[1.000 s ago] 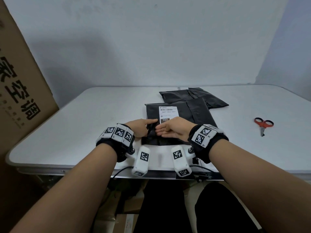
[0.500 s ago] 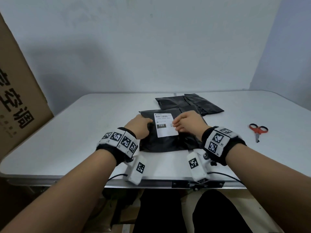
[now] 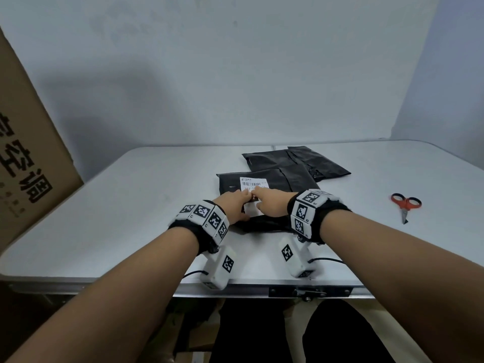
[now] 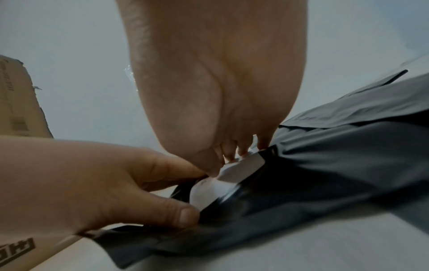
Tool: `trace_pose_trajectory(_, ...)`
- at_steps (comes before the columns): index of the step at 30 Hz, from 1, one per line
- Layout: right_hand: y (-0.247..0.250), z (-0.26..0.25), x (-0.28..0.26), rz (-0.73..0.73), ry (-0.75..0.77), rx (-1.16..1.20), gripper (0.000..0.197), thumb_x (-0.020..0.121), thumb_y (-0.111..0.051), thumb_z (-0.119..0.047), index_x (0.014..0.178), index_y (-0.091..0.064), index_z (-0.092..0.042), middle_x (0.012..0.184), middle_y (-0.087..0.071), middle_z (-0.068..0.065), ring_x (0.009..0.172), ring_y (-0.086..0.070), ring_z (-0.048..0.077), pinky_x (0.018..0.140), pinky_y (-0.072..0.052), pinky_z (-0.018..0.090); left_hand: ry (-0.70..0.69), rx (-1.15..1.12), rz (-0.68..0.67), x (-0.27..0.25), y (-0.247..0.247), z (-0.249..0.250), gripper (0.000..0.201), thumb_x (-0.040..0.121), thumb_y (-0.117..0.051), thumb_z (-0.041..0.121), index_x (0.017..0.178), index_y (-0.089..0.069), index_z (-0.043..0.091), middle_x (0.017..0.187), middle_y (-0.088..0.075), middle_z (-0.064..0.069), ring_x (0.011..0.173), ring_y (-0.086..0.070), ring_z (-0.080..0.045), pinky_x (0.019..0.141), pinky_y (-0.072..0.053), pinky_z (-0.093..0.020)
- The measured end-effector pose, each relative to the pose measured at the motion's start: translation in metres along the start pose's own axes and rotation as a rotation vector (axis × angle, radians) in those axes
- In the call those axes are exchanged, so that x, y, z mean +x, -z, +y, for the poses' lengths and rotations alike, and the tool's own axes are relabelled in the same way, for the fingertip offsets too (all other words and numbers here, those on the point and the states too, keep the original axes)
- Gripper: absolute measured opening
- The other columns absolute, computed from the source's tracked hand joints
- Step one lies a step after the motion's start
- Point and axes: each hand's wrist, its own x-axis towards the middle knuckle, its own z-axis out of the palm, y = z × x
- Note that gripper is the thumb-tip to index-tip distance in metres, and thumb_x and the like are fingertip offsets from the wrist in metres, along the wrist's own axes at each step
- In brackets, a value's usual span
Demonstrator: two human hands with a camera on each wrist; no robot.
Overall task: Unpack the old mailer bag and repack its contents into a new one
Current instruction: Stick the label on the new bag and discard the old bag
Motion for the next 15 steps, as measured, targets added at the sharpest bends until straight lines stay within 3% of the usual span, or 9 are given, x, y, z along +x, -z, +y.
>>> trace_pose_trajectory(4, 0.001, -0.001, 0.015, 0.003, -0.038, -0.033, 0.04, 0.098, -0.039, -0.017, 0.135, -0.04, -0.002, 0.143, -0.04, 0.017, 0.13, -0.044, 0.034, 0.108, -0.036, 0.04, -0.009, 0.027, -0.017, 0.001, 0.002, 0.0, 0.066, 0.091, -0.058, 0.028, 0.148, -0.029, 0.011, 0.149, -0.036, -0.013, 0.131, -0.043, -0.03, 0.108, -0.033, -0.036)
trace_pose_trajectory(8, 0.001, 0.002, 0.026, 0.012, -0.068, -0.056, 0.041, 0.102, -0.031, -0.015, 0.139, -0.037, 0.001, 0.145, -0.038, 0.02, 0.131, -0.042, 0.033, 0.107, -0.035, 0.036, -0.022, 0.083, -0.031, 0.003, 0.004, 0.0, 0.063, 0.092, -0.056, 0.03, 0.146, -0.031, 0.01, 0.151, -0.034, -0.01, 0.134, -0.04, -0.028, 0.11, -0.031, -0.035)
trace_pose_trajectory(12, -0.002, 0.01, 0.034, 0.03, -0.074, -0.066, 0.051, 0.1, -0.037, -0.025, 0.146, -0.031, -0.003, 0.152, -0.032, 0.015, 0.14, -0.032, 0.03, 0.114, -0.026, 0.038, 0.011, 0.094, -0.074, 0.007, 0.011, 0.002, 0.054, 0.096, -0.046, 0.031, 0.145, -0.034, 0.01, 0.15, -0.037, -0.01, 0.133, -0.041, -0.028, 0.109, -0.032, -0.034)
trace_pose_trajectory(15, 0.0, 0.009, 0.038, 0.013, -0.086, -0.037, 0.047, 0.101, -0.036, -0.027, 0.142, -0.035, -0.002, 0.145, -0.04, 0.018, 0.132, -0.043, 0.033, 0.11, -0.034, 0.038, 0.037, 0.11, -0.13, 0.014, 0.02, 0.002, 0.048, 0.098, -0.04, 0.026, 0.143, -0.036, 0.011, 0.146, -0.042, -0.011, 0.131, -0.044, -0.029, 0.108, -0.034, -0.035)
